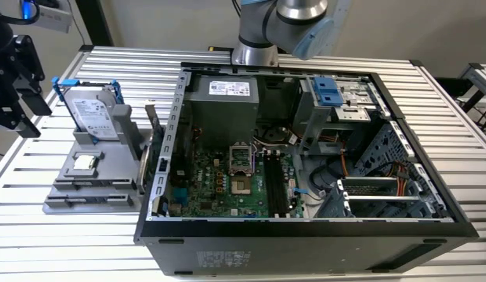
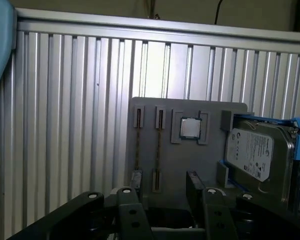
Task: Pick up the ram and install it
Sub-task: 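Pick up the ram and move it above insertion slot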
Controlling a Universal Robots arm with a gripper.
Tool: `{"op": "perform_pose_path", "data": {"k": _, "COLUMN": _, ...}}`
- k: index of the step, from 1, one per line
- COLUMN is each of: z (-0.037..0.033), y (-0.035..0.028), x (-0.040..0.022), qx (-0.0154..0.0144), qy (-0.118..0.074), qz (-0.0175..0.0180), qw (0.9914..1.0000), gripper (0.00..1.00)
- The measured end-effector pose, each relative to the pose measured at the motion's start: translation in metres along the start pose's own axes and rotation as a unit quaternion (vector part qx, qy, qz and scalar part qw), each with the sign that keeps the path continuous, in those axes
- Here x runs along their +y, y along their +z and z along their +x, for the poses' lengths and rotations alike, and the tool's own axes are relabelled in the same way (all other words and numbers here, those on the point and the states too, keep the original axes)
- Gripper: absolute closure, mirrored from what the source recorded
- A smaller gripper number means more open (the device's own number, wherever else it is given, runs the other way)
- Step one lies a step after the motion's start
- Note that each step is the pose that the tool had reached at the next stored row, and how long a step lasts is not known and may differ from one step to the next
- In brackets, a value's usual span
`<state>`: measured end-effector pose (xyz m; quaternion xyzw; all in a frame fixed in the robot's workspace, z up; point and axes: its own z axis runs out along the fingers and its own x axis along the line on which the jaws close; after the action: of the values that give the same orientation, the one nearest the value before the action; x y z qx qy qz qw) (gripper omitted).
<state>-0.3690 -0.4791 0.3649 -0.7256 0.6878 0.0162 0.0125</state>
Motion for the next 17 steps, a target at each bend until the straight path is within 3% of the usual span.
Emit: {"op": "perform_pose_path", "data": {"k": 17, "z": 0.0005, "y": 0.0151, "x": -0.0001, "qx": 0.0000, "qy": 0.004, "qz": -0.0004, "qw": 0.99999, "gripper": 0.00}}
